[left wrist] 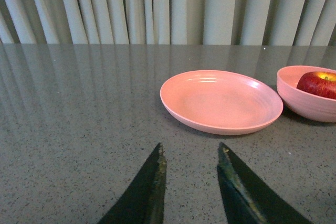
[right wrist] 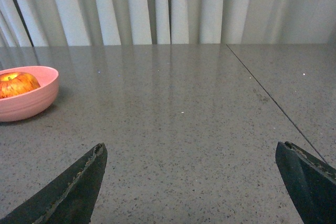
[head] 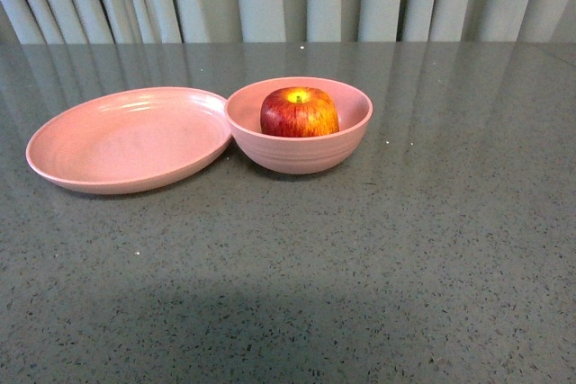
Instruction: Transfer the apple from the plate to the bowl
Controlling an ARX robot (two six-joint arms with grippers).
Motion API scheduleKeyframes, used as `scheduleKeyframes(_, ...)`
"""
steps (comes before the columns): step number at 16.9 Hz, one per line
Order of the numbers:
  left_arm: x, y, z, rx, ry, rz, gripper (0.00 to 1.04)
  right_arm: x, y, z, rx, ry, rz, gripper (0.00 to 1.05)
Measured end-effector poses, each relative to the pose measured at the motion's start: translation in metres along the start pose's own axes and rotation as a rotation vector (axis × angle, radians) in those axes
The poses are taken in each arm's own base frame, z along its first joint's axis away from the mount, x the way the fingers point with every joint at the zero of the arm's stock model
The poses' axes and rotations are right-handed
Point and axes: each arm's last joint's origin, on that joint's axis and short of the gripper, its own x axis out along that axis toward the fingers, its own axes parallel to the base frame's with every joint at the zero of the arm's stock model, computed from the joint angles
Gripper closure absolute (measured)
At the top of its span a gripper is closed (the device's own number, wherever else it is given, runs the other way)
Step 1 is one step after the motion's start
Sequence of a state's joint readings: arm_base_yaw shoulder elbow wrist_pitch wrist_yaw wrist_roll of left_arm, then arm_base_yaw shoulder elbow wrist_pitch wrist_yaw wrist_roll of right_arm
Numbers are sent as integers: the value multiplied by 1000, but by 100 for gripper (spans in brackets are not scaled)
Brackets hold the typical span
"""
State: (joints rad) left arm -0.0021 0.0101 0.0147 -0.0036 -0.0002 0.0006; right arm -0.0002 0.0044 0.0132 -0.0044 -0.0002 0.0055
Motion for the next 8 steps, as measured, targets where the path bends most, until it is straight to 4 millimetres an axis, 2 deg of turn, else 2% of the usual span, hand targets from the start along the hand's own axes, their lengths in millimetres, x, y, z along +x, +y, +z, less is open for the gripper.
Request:
scheduleKeyframes(2,0,0,0,0,0,0,58,0,0,0,0,0,0,7)
scheduleKeyframes(4,0,0,0,0,0,0,49,0,0,0,0,0,0,7)
scheduleKeyframes(8,0,0,0,0,0,0,9,0,0,0,0,0,0,7)
